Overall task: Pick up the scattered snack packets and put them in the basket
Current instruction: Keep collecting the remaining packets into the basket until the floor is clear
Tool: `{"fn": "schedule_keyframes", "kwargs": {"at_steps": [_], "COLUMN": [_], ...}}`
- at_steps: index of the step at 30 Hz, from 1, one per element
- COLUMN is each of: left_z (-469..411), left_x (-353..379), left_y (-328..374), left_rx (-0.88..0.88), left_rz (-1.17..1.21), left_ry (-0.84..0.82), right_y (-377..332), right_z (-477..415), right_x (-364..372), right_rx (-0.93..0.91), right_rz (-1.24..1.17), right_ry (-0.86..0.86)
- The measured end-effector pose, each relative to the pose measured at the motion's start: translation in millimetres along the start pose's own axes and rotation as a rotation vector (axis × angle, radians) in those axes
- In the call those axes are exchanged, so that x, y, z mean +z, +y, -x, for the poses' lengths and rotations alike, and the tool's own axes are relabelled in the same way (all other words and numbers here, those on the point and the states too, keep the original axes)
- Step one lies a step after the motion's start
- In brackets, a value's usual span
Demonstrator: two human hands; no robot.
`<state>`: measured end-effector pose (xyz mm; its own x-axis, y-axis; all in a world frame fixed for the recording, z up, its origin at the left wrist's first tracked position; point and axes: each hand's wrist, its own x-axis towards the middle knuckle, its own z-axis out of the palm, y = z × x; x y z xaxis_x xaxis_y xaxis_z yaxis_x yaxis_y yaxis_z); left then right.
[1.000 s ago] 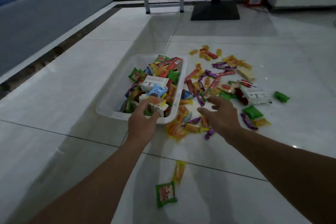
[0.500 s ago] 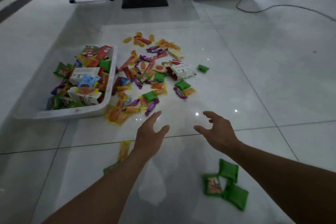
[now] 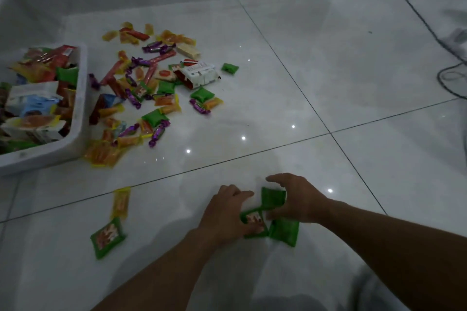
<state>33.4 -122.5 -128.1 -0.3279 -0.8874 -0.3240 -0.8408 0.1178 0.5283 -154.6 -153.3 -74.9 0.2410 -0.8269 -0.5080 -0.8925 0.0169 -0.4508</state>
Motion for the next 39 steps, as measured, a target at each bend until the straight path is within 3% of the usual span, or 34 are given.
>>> {"fn": "schedule_keyframes", "kwargs": {"at_steps": [3,6,13,19,29,39], "left_z": [-4,-7,-4,1,16,22], "left_x": [3,2,-11,-27,-66,-158], "left_y": [-1,-8,-28,-45,-88,-117], "left_rx": [-0.035,-0.064,-0.220,-0.292,-0.383,-0.363], "left_rz": [-0.045,-0.005,0.366,0.471,0.588,0.758], "left_ry": [0.008,0.044,0.237,0.350,0.554,0.803], "right_y": [5,9,-2,-18,-55,-165], "right_z": [3,4,-9,-25,-63,-106], "right_x": [5,13,22,28,27,3], "right_rx": [-0.087,-0.090,-0.138,-0.096,0.155,0.025], "right_rz": [0.254,0.345,0.240,0.139,-0.536,-0.945], "right_ry": [-0.117,-0.172,-0.083,-0.130,0.002,0.031]}}
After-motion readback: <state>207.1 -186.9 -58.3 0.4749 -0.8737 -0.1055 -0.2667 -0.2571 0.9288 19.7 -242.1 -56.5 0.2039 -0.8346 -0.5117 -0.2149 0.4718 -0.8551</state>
